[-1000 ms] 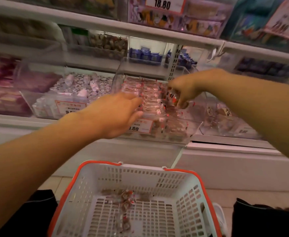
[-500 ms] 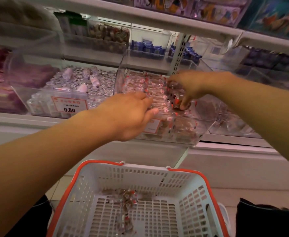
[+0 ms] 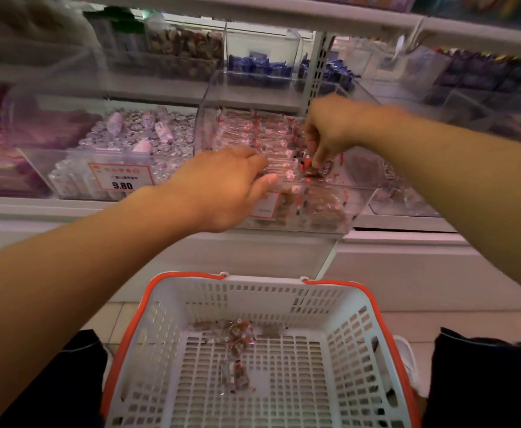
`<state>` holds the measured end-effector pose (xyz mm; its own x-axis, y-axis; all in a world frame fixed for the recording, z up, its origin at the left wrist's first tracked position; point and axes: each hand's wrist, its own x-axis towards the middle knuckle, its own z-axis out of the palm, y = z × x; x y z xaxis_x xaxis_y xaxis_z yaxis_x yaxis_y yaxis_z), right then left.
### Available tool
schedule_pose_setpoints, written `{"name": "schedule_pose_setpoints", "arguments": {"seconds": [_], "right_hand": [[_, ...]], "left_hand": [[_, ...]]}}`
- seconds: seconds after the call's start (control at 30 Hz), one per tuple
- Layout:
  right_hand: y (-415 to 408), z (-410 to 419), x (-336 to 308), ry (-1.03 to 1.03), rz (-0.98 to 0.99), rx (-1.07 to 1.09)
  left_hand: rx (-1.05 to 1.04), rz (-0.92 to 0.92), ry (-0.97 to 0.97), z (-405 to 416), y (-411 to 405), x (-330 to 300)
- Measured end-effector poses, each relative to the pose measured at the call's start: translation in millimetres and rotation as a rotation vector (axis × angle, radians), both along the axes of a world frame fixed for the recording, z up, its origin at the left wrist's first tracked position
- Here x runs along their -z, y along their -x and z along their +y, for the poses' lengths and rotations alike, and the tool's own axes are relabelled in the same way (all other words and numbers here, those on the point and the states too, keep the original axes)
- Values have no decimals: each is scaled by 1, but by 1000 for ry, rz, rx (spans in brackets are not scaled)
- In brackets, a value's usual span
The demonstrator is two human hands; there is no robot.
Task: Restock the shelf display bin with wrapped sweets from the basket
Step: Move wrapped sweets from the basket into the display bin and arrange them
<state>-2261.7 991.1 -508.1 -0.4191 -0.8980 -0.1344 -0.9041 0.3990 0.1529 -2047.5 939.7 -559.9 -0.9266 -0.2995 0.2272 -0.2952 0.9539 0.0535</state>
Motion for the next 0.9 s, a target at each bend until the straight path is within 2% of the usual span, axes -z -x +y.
{"name": "schedule_pose_setpoints", "arguments": {"seconds": [0.07,0.17,0.23,0.27,0.3,0.33,0.4,0.43,0.47,0.53,0.6,0.7,0.8,0.9], "right_hand": [[-12,9,-4,159,82,-15],[-48,39,12,758,107,-119],[-81,69,52,1160,19,-237],[-98,84,82,1256,-65,-238],[-111,96,119,1250,-178,-184],[-121,105,158,1131,-323,-107],[-134,116,232,596,-565,67],[-136,121,266,320,-628,105],[-137,127,295,108,-688,124],[-134,137,341,-113,-784,214],[-127,147,375,-128,-831,423],[-113,150,413,-44,-867,724],[-104,138,443,124,-999,917],[-114,111,458,304,-1022,1047]], "left_hand": [[28,160,35,2,-3,0],[151,497,263,8,-12,9],[225,578,304,15,-24,31],[256,528,265,18,-29,47],[257,406,207,21,-35,69],[208,211,129,22,-41,93],[-27,-196,-55,24,-56,145],[-160,-327,-166,26,-64,171],[-281,-397,-297,30,-72,195],[-459,-436,-521,40,-86,238],[-533,-478,-628,51,-94,277],[-614,-529,-700,53,-95,321],[-792,-357,-810,39,-81,355],[-958,-156,-979,25,-58,384]]}}
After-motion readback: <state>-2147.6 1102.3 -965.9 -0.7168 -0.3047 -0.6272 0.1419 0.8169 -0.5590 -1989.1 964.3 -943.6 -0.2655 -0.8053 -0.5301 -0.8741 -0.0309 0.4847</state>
